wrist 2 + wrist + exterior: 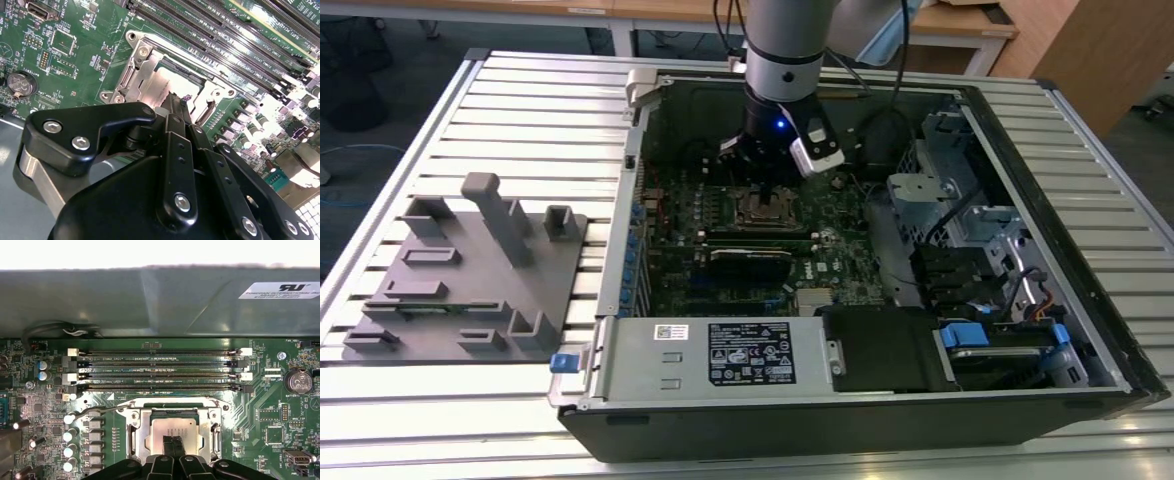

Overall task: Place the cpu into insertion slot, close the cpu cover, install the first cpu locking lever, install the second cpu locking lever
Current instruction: 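Install the first cpu locking lever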

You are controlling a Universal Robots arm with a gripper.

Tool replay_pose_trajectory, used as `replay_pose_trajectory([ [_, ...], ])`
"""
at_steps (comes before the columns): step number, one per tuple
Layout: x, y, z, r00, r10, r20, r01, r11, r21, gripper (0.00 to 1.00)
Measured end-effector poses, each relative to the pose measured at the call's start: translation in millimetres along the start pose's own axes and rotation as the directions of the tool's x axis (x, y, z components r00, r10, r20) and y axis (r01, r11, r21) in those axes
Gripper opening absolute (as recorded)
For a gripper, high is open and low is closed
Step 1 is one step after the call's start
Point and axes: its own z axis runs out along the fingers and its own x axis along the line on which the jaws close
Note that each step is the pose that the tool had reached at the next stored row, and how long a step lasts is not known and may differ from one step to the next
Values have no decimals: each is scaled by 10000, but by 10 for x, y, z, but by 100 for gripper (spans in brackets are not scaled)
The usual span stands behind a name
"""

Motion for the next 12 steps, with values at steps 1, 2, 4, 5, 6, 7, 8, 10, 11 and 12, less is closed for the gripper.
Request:
replay_pose_trajectory([
  [1, 0, 0, -3, 10000, 0, 1, 0, 10000, -1, 10],
  [2, 0, 0, -6, 10000, 0, 1, 0, 10000, -1, 10],
  [4, 0, 0, -6, 10000, 0, 2, 0, 10000, -3, 10],
  [5, 0, 0, -6, 10000, 0, 2, 0, 10000, -4, 10],
  [6, 0, 0, -8, 10000, 0, 1, 0, 10000, -2, 10],
  [7, 0, 0, -8, 10000, 0, 1, 0, 10000, -2, 10],
  [8, 0, 0, -8, 10000, 0, 1, 0, 10000, -2, 10],
  [10, 0, 0, -14, 10000, 0, -2, 0, 10000, 3, 10],
  [11, 0, 0, -17, 10000, 0, -1, 0, 10000, 2, 10],
  [12, 0, 0, -19, 10000, 0, 0, 0, 10000, -1, 10],
])
